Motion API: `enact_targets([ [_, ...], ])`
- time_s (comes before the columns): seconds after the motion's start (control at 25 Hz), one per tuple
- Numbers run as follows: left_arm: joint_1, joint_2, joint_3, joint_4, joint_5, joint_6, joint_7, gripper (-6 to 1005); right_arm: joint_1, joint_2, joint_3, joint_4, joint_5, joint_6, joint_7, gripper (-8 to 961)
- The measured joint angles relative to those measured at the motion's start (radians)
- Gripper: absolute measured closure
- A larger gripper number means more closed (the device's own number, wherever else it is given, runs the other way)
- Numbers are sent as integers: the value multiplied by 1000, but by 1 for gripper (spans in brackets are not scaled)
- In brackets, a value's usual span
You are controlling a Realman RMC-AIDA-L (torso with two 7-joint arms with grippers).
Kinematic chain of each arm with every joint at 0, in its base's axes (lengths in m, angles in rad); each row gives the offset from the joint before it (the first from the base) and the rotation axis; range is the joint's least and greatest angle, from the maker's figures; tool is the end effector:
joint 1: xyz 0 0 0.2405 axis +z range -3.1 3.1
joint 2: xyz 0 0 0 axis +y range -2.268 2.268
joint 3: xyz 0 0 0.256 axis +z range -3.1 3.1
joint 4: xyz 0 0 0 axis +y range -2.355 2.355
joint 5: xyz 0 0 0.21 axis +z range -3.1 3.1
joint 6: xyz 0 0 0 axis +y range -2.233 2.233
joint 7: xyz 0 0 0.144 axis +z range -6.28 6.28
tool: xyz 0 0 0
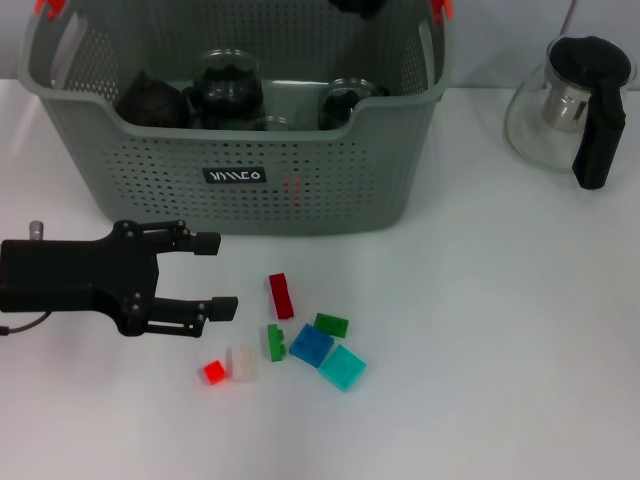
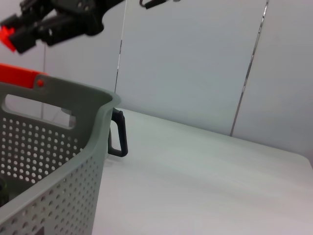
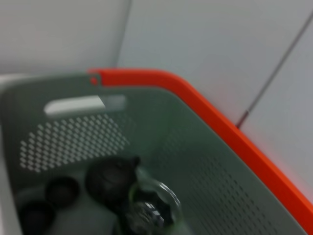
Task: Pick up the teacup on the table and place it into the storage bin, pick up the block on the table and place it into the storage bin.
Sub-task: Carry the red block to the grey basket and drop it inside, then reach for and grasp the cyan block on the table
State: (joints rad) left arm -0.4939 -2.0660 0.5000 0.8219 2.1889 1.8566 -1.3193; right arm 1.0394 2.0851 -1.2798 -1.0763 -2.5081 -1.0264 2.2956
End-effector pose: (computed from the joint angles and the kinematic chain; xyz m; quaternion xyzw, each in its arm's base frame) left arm -0.2734 0.2973 0.0424 -0.9581 -0.1549 -0.2223 0.0929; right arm 0.0222 0.4636 -0.0049 -0.9485 0.0718 0.0060 0.3084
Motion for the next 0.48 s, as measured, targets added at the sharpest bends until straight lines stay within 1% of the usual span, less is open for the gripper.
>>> enact_targets([
  [0.16, 0, 1, 0, 0, 0, 1, 0, 153, 7, 7, 3, 17, -49, 14, 3, 598],
  [0.36, -1, 2, 0, 0, 0, 1, 0, 153, -5, 7, 11, 0, -47, 18, 1, 395],
  [0.4, -1, 2, 0, 0, 0, 0, 0, 153, -12, 8, 14, -14, -44, 14, 0, 354],
  [0.48, -1, 2, 0, 0, 0, -1, 0, 153, -40, 10, 15, -75, -29, -8, 0, 310],
])
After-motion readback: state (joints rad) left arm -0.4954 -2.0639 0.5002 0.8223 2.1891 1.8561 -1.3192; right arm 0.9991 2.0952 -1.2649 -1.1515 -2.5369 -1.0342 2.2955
